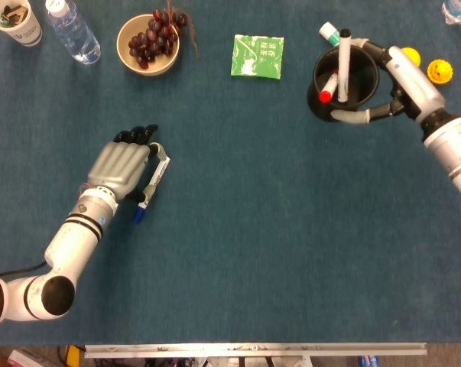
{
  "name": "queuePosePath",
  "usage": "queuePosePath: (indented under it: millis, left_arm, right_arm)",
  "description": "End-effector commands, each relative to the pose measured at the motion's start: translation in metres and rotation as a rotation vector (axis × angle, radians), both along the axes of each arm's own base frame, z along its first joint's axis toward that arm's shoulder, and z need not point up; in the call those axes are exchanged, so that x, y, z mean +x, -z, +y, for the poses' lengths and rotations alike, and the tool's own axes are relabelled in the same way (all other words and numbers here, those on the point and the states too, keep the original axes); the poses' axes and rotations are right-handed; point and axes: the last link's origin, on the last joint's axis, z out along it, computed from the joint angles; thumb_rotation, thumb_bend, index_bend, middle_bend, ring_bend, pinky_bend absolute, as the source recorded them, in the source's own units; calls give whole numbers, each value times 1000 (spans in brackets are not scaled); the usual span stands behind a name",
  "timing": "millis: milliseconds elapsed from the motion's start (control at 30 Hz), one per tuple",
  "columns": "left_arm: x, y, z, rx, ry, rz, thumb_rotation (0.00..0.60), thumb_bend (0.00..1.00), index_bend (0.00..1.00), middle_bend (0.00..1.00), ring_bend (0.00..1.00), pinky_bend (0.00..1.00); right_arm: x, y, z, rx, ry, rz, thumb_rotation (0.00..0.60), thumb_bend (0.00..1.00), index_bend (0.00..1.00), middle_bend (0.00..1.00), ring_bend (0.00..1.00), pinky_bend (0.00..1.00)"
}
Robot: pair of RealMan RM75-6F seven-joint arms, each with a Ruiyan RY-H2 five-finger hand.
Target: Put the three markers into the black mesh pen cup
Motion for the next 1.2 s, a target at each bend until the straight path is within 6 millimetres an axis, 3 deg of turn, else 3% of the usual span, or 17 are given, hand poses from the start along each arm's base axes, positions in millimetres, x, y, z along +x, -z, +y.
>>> queuePosePath:
  millis: [33, 400, 733, 900, 1067, 1200]
  left_arm:
    - [3, 0, 0, -8, -4, -6, 600, 328, 283, 1, 0, 96]
    - [19, -1, -7, -50, 23, -32, 600, 328, 299, 1, 0, 94]
    - [7, -3, 5, -34, 5, 44, 585, 328, 294, 0, 0, 91]
    - [8, 0, 9, -29, 5, 53, 501, 328, 294, 0, 0, 85]
    - [12, 0, 9, -46, 3, 40, 291, 328, 312, 0, 0, 73]
    - [14, 0, 7, -57, 2, 33, 179, 328, 349, 0, 0, 68]
  right_arm:
    - [-1, -1, 0, -2, 2, -2, 600, 363, 526, 451, 343, 294]
    - [-5, -5, 0, -11, 12, -9, 600, 362, 526, 451, 343, 294]
    - [-7, -5, -1, -8, 20, -14, 600, 362, 526, 451, 343, 294]
    - [-8, -5, -2, -5, 18, -17, 600, 362, 526, 451, 343, 294]
    - [-8, -6, -2, -9, 19, -19, 600, 363, 526, 451, 343, 294]
    - [-9, -7, -2, -9, 21, -22, 600, 362, 526, 451, 343, 294]
